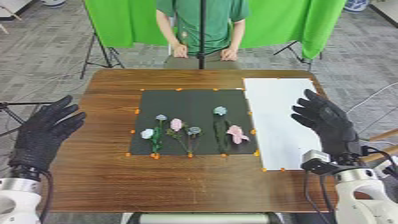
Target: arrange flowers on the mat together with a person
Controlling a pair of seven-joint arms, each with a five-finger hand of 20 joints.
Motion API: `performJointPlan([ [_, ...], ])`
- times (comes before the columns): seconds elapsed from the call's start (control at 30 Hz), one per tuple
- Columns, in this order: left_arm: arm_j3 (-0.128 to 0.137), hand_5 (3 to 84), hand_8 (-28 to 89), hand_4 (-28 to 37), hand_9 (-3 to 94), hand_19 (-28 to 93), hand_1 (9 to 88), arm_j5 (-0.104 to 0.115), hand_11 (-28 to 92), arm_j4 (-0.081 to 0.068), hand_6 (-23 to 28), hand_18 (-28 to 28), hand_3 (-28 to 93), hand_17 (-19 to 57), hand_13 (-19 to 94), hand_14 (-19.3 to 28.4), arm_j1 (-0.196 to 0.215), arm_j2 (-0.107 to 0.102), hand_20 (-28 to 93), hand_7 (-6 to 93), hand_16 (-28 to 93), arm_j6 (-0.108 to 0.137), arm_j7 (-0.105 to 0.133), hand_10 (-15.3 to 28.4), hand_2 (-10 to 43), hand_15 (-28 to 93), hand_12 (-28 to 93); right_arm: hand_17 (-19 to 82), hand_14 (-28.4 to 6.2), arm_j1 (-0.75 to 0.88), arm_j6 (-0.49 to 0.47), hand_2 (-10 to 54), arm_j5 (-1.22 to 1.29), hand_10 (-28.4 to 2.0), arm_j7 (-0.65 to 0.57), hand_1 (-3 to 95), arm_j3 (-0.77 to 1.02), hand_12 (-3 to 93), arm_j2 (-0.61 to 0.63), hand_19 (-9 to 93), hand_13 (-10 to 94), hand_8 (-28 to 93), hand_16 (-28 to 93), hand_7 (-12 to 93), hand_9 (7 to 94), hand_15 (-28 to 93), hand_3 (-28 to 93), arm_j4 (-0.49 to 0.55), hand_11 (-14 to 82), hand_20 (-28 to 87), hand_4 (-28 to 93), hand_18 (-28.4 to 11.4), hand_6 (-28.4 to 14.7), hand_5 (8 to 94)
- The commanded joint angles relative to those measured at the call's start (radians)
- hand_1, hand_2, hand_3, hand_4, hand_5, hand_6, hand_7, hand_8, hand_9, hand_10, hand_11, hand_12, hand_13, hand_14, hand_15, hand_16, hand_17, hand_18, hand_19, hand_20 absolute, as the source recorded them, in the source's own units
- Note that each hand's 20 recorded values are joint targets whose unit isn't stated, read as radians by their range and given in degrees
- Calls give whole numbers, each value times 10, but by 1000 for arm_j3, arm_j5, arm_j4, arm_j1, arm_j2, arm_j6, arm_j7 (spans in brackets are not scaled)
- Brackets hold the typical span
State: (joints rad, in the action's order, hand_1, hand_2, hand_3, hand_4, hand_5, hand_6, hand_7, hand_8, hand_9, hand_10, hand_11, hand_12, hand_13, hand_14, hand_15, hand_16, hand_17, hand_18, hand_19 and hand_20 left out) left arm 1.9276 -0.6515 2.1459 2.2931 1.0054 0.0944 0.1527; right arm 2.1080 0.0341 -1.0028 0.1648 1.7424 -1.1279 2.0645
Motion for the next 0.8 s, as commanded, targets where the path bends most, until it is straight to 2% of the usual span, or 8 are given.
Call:
performJointPlan([
  [0.03, 2, 388, -62, -228, 334, 436, 257, 2, 212, -7, 49, 223, 681, -30, 313, 160, 8, 8, 164, 159, 34, -5, -11, 135, 7, 283, 172, 70, -117, -12, -19, -43, -17, -133, 11, 195, -35, 223, -26, 420, 345, -102, 322, 152, 394, 145, 863, -7, 98, 273, -252, -207, -30, 395],
  [0.13, -12, 388, -62, -228, 334, 434, 257, -2, 212, -20, 49, 223, 681, -31, 313, 159, -25, -8, 163, 158, 34, -18, -12, 135, 7, 282, 172, 71, -117, -9, -3, -43, 9, -133, 30, 194, -32, 223, -24, 419, 345, -102, 321, 152, 394, 146, 863, -4, 97, 273, -251, -207, -29, 395],
  [0.33, 7, 389, -63, -229, 333, 434, 257, -3, 211, -9, 49, 223, 680, -32, 312, 159, 8, 5, 162, 158, 35, -11, -17, 135, 7, 281, 171, 72, -117, -15, -25, -43, -6, -133, 23, 193, -43, 223, -27, 421, 346, -102, 319, 154, 395, 148, 864, -5, 98, 274, -252, -207, -29, 396],
  [0.4, -14, 389, -63, -228, 333, 433, 257, 1, 211, -18, 49, 223, 680, -32, 312, 159, -18, -2, 162, 157, 35, -9, -7, 135, 8, 280, 172, 72, -117, -10, -6, -43, 4, -134, 35, 193, -39, 223, -17, 420, 347, -102, 319, 154, 395, 150, 864, 1, 98, 273, -252, -207, -29, 396],
  [0.47, -12, 389, -62, -228, 334, 433, 257, -5, 210, -20, 49, 223, 681, -32, 312, 159, -27, -7, 162, 157, 35, -21, -22, 135, 7, 281, 171, 72, -117, -6, -7, -44, 7, -134, 32, 193, -39, 223, -19, 420, 347, -103, 318, 153, 396, 151, 865, 2, 97, 274, -252, -207, -29, 396],
  [0.63, 7, 388, -62, -228, 336, 433, 257, -1, 210, -11, 49, 223, 680, -32, 313, 158, 2, -6, 161, 157, 33, -16, -22, 136, 7, 276, 171, 72, -116, -16, -29, -44, 0, -134, 22, 194, -53, 223, -28, 422, 347, -103, 316, 153, 396, 152, 865, -9, 98, 274, -253, -208, -30, 397],
  [0.73, -21, 389, -61, -228, 337, 432, 258, 1, 209, -25, 48, 223, 680, -32, 312, 157, -35, -18, 160, 157, 34, -18, -16, 136, 8, 274, 171, 72, -116, 1, -9, -44, 14, -134, 30, 194, -37, 222, -15, 422, 347, -102, 315, 153, 396, 152, 865, 0, 98, 274, -253, -208, -30, 397],
  [0.8, -13, 389, -61, -228, 337, 432, 257, -4, 211, -22, 49, 223, 681, -32, 310, 158, -34, -24, 160, 157, 35, -24, -25, 136, 7, 273, 171, 72, -116, -1, -11, -44, 22, -134, 25, 193, -42, 223, -20, 422, 348, -102, 315, 154, 398, 153, 866, -2, 99, 274, -253, -208, -29, 400],
])
